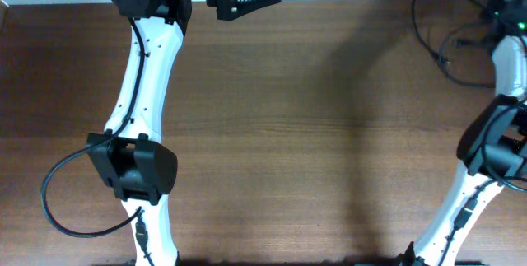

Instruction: Untangle cables

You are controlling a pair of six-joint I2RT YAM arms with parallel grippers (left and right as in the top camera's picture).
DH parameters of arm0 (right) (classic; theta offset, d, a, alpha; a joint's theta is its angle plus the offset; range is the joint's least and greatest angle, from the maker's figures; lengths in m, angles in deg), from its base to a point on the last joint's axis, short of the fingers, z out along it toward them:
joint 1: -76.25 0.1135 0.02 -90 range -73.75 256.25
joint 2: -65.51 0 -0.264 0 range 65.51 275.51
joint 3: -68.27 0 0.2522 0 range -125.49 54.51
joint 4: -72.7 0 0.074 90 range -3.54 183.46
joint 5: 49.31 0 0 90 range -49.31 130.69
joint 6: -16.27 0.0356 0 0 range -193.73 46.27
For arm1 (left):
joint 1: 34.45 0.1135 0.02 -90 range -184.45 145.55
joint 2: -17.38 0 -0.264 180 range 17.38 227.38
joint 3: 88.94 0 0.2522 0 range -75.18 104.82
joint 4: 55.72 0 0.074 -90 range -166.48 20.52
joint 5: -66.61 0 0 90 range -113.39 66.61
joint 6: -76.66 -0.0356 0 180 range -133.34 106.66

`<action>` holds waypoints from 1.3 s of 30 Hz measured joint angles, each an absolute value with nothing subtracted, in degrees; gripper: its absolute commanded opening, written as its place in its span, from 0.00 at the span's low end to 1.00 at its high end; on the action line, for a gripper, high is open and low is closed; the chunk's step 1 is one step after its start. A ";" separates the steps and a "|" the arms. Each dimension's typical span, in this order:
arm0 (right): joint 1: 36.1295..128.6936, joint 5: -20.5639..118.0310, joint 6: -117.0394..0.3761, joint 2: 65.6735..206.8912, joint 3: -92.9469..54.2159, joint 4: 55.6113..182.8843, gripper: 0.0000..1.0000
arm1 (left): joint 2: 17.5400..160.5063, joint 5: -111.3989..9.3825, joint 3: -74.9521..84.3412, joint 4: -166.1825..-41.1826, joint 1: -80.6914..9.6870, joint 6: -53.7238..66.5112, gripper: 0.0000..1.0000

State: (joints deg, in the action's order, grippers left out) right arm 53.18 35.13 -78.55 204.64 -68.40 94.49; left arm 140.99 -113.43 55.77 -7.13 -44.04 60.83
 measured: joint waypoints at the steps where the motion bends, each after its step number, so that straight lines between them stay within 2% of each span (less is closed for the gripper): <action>1: 53.83 34.54 -79.80 204.64 -68.40 93.38 0.04 | 140.92 -113.39 55.38 -7.13 -44.04 60.61 0.99; 4: 55.19 33.84 -81.52 205.32 -68.60 91.57 0.04 | 140.90 -113.41 52.87 -7.09 -44.04 59.91 0.99; 8: 55.23 33.40 -81.37 210.69 -69.67 96.75 0.04 | 140.90 -113.43 48.32 -7.22 -44.04 57.97 0.99; 9: 55.23 33.38 -81.24 212.49 -69.67 98.43 0.10 | 140.90 -113.43 47.86 -7.24 -44.04 57.72 0.99; 10: 55.21 33.36 -81.15 214.89 -69.65 100.22 0.73 | 140.90 -113.43 47.64 -7.26 -44.04 57.33 0.99; 11: 55.23 33.36 -81.00 216.64 -69.54 101.42 0.99 | 140.90 -113.43 47.64 -7.24 -44.04 57.13 0.99; 19: 55.32 32.33 -77.85 216.73 -70.96 105.14 0.99 | 140.90 -113.43 47.62 -7.13 -44.04 56.68 0.99; 25: 56.02 30.43 -77.76 212.44 -82.26 121.03 0.99 | 140.90 -113.43 47.62 -7.13 -44.26 56.68 0.99; 28: 56.96 29.95 -77.85 204.84 -95.48 131.21 0.99 | 140.90 -113.41 47.62 -7.11 -44.65 56.68 0.99; 32: 58.36 30.45 -77.78 190.28 -107.98 138.84 0.99 | 140.90 -113.43 47.62 -6.91 -45.02 56.68 0.99; 36: 58.82 35.04 -77.15 172.03 -110.94 144.28 0.99 | 140.90 -113.41 49.00 -2.89 -44.71 56.48 0.98; 39: 58.71 38.71 -75.66 162.67 -107.94 146.10 0.99 | 140.92 -113.43 54.59 -2.56 -43.45 56.09 0.99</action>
